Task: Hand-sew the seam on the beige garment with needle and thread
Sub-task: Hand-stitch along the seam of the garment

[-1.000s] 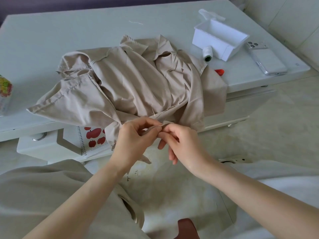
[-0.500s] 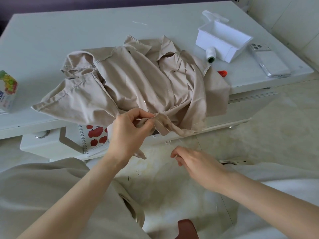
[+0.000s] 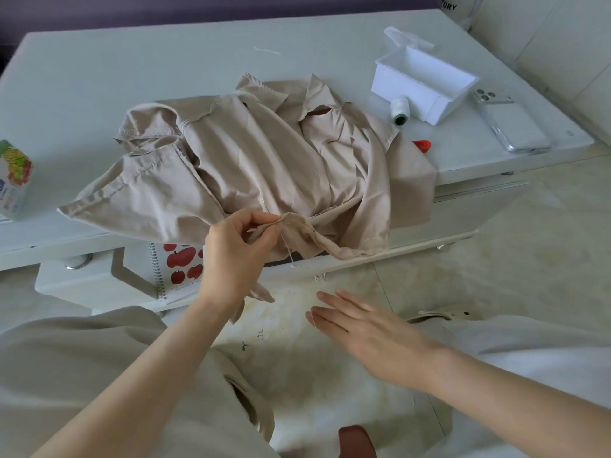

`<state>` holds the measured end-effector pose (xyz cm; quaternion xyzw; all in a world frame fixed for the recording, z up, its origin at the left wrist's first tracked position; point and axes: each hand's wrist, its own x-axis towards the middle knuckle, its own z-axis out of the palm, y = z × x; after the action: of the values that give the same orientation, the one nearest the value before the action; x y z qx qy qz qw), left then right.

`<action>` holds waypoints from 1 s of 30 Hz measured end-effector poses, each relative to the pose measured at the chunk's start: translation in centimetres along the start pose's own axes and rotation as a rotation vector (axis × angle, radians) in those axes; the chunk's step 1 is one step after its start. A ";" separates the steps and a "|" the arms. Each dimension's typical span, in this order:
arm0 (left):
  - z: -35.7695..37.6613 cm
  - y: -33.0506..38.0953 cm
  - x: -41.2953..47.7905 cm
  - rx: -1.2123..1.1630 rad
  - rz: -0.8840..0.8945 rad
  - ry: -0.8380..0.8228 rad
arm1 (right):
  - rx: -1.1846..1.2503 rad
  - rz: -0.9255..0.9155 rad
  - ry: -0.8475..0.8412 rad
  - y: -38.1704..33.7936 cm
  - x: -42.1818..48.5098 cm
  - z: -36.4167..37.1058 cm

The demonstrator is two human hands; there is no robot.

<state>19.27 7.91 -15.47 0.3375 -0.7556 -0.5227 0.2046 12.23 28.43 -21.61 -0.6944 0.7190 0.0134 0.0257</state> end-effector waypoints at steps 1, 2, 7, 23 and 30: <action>-0.1 -0.1 0.1 0.003 0.003 0.007 | -0.022 -0.017 0.003 0.0 0.0 -0.2; -0.1 -0.2 0.2 0.003 0.002 0.001 | -0.034 -0.017 0.031 0.0 -0.1 -0.2; 0.1 0.1 -0.4 0.004 0.040 -0.048 | 0.200 0.131 0.200 0.2 0.8 -2.3; 0.3 -0.1 -1.5 0.052 0.256 -0.242 | 0.729 0.708 0.386 1.6 8.2 -8.7; 0.2 0.2 -1.6 0.132 0.312 -0.266 | 0.777 0.659 0.396 2.0 8.0 -8.5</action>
<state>20.20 9.29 -15.25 0.1573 -0.8516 -0.4741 0.1588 9.84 20.05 -13.65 -0.3608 0.8417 -0.3769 0.1389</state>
